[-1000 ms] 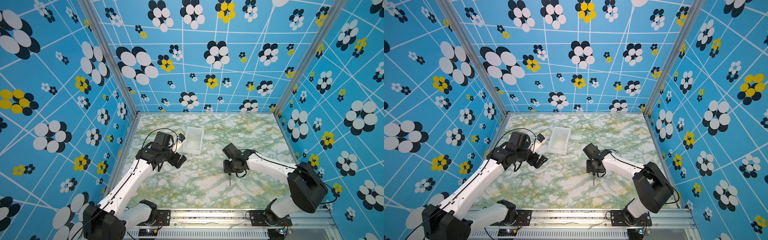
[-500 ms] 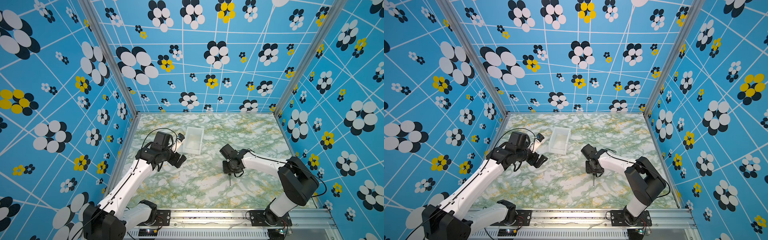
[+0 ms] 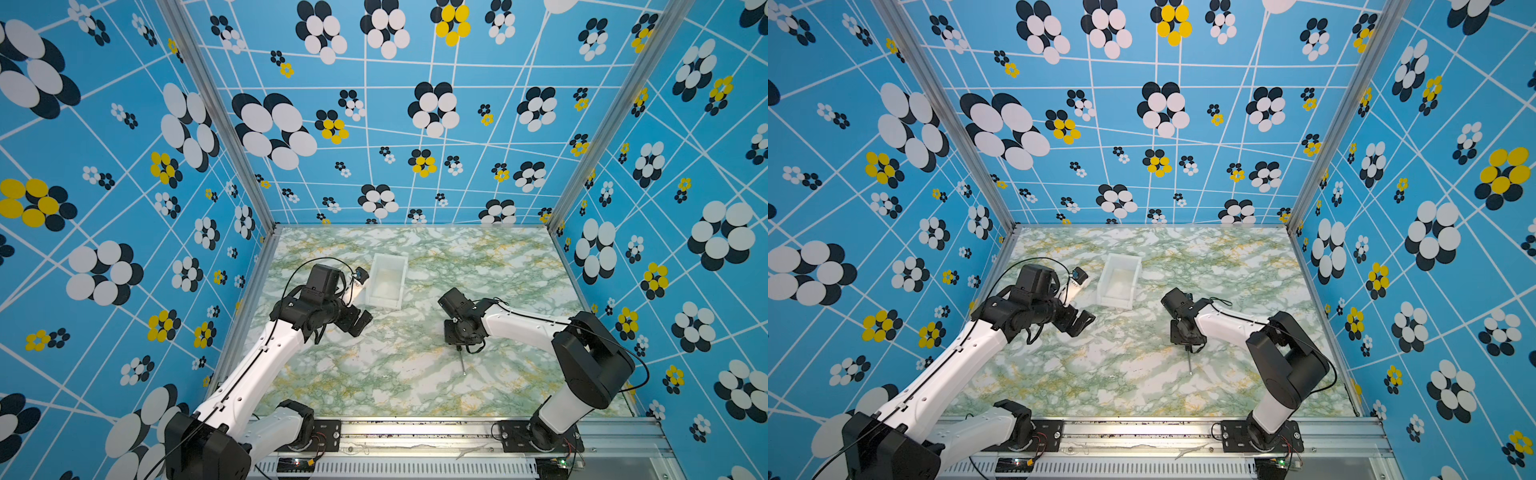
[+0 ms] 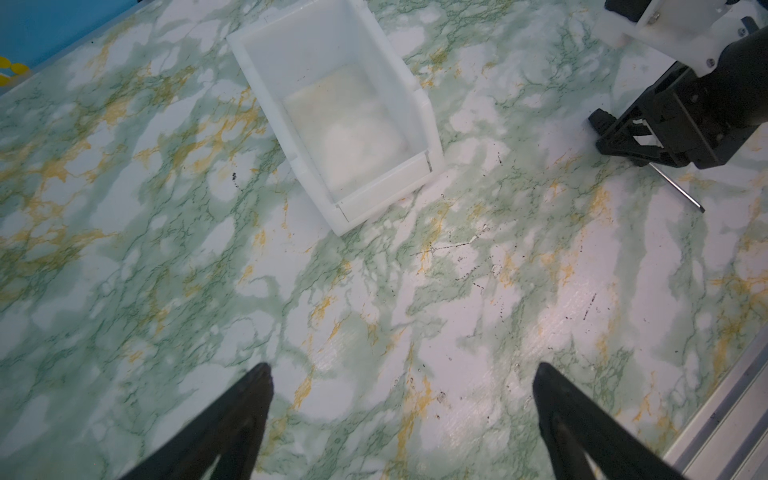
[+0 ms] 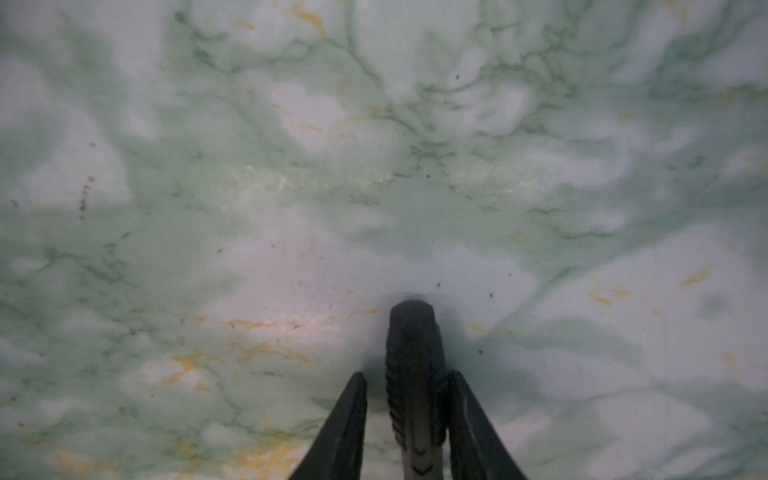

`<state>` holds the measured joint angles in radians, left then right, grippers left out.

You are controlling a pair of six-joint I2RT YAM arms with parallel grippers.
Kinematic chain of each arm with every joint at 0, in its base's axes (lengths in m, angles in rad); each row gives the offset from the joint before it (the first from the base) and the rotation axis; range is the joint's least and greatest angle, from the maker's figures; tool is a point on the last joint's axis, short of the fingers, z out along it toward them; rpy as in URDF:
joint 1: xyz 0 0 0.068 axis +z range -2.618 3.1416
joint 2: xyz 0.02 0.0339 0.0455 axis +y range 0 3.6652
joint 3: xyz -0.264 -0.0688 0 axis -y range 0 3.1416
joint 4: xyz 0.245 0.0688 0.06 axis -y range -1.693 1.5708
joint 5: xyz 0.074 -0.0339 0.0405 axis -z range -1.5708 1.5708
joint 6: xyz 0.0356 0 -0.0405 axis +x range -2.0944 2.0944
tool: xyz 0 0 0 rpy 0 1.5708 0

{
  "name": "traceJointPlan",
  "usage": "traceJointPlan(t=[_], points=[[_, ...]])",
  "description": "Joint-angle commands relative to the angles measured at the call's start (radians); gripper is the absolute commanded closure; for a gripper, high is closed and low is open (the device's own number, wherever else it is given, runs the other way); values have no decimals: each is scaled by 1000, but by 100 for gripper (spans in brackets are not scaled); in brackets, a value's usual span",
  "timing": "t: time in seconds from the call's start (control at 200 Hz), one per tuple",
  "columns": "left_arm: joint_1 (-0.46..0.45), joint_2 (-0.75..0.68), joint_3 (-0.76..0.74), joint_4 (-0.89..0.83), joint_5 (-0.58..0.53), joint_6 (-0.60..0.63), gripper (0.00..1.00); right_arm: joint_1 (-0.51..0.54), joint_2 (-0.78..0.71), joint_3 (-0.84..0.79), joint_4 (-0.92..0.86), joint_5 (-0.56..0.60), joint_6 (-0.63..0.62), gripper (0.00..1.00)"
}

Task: Put the screwdriver in the bin
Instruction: 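Lift the screwdriver off the table with the right gripper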

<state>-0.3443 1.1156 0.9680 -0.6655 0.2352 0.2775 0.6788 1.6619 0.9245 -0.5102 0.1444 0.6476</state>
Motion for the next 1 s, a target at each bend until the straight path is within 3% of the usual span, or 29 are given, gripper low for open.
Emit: traceJointPlan(t=[0.0,0.325,0.595,0.995], points=[[10,-21,-17,9,14,-9,1,6,27,-26,9,20,16,69],[12,-24,-14,7,10,-11,1,5,-5,-40,7,50,-14,84],[18,-22,-2,-3,18,-17,1,4,-95,-35,-3,44,-37,86],[59,-19,29,-16,26,-39,1,5,-245,97,-151,24,-102,86]])
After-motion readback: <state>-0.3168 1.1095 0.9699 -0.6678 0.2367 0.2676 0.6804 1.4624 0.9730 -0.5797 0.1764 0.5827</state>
